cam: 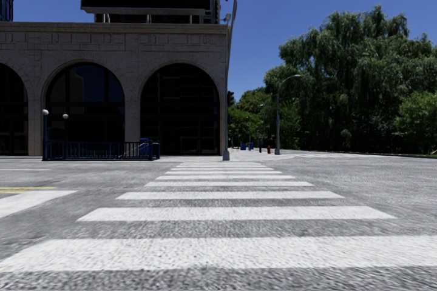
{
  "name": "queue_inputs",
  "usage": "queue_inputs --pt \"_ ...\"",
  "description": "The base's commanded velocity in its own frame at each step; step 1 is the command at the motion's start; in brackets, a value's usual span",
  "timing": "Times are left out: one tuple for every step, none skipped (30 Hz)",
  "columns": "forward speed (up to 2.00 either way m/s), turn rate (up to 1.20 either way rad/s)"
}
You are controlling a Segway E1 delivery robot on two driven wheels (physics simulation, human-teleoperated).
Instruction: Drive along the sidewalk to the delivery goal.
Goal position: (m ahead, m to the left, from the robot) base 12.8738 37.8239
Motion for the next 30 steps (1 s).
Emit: queue_inputs --pt "2.0 0.0" --pt "2.0 0.0" --pt "2.0 0.0" --pt "2.0 0.0" --pt "2.0 0.0" --pt "2.0 0.0" --pt "2.0 0.0" --pt "2.0 0.0" --pt "2.0 0.0" --pt "2.0 0.0" --pt "2.0 0.0" --pt "2.0 0.0" --pt "2.0 0.0" --pt "2.0 0.0" --pt "2.0 0.0" --pt "2.0 0.0" --pt "2.0 0.0" --pt "2.0 0.0" --pt "2.0 0.0" --pt "2.0 0.0" --pt "2.0 0.0" --pt "2.0 0.0" --pt "2.0 0.0" --pt "2.0 0.0" --pt "2.0 0.0" --pt "2.0 0.0" --pt "2.0 0.0" --pt "2.0 0.0" --pt "2.0 0.0" --pt "2.0 0.0"
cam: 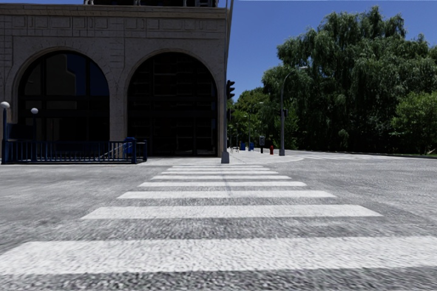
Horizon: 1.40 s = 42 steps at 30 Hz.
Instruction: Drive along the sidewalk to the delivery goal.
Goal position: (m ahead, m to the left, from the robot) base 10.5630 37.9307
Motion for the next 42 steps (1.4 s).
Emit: queue_inputs --pt "2.0 0.0" --pt "2.0 0.0" --pt "2.0 0.0" --pt "2.0 0.0" --pt "2.0 0.0" --pt "2.0 0.0" --pt "2.0 0.0" --pt "2.0 0.0" --pt "2.0 0.0" --pt "2.0 0.0" --pt "2.0 0.0" --pt "2.0 0.0" --pt "2.0 0.0" --pt "2.0 0.0" --pt "2.0 0.0" --pt "2.0 0.0" --pt "2.0 0.0" --pt "2.0 0.0" --pt "2.0 0.0" --pt "2.0 0.0" --pt "2.0 0.52" --pt "2.0 0.49" --pt "2.0 0.49" --pt "2.0 0.31" --pt "2.0 0.14" --pt "2.0 0.14" --pt "2.0 0.0" --pt "2.0 0.0" --pt "2.0 0.0" --pt "2.0 0.0" --pt "2.0 0.0" --pt "2.0 0.0" --pt "2.0 0.0" --pt "2.0 0.0" --pt "2.0 0.0" --pt "2.0 0.05" --pt "2.0 0.17" --pt "2.0 0.17" --pt "2.0 0.25" --pt "2.0 0.26" --pt "2.0 0.26" --pt "2.0 0.27"
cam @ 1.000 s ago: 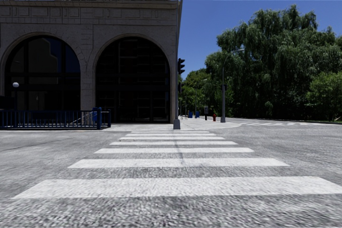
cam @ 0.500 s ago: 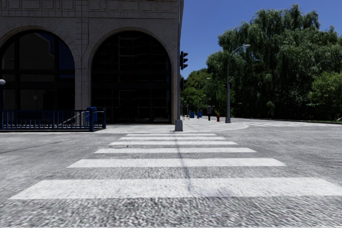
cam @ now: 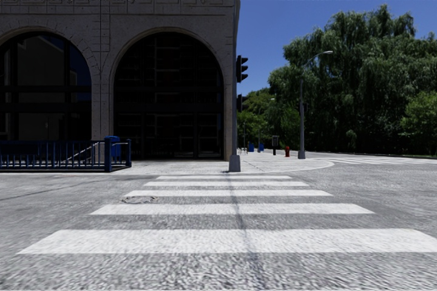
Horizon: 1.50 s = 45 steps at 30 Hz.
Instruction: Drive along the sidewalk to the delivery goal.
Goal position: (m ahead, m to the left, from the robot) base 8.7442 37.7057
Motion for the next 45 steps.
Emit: queue_inputs --pt "2.0 0.27" --pt "2.0 0.28" --pt "2.0 0.28" --pt "2.0 0.29" --pt "2.0 0.29" --pt "2.0 0.29" --pt "2.0 0.29" --pt "2.0 0.29" --pt "2.0 0.23" --pt "2.0 0.23" --pt "2.0 0.05" --pt "2.0 0.0" --pt "2.0 0.0" --pt "2.0 0.0" --pt "2.0 0.0" --pt "2.0 0.0" --pt "2.0 0.0" --pt "2.0 0.0" --pt "2.0 0.0" --pt "2.0 0.0" --pt "2.0 0.0" --pt "2.0 0.0" --pt "2.0 0.0" --pt "2.0 0.0" --pt "2.0 0.0" --pt "2.0 0.04" --pt "2.0 0.25" --pt "2.0 0.25" --pt "2.0 0.37" --pt "2.0 0.42" --pt "2.0 0.36" --pt "2.0 0.36" --pt "2.0 0.13" --pt "2.0 0.0" --pt "2.0 0.0" --pt "2.0 0.0" --pt "2.0 0.0" --pt "2.0 0.0" --pt "2.0 0.01" --pt "2.0 0.01" --pt "2.0 0.3" --pt "2.0 0.4" --pt "2.0 0.4" --pt "2.0 0.39" --pt "2.0 0.2"
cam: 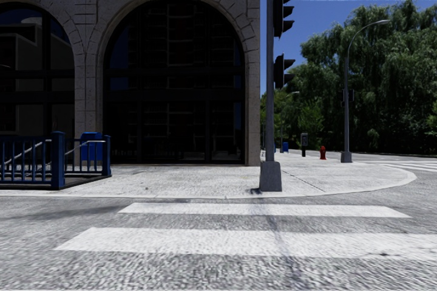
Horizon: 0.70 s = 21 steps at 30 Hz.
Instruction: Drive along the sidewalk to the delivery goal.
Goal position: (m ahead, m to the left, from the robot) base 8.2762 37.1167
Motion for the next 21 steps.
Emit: queue_inputs --pt "2.0 0.0" --pt "2.0 0.0" --pt "2.0 0.0" --pt "2.0 0.0" --pt "2.0 0.0" --pt "2.0 0.0" --pt "2.0 0.0" --pt "2.0 0.0" --pt "2.0 0.0" --pt "2.0 0.0" --pt "2.0 0.0" --pt "2.0 0.37" --pt "2.0 0.37" --pt "2.0 0.55" --pt "2.0 0.61" --pt "2.0 0.6" --pt "2.0 0.6" --pt "2.0 0.41" --pt "2.0 0.2" --pt "2.0 0.02" --pt "2.0 0.02"
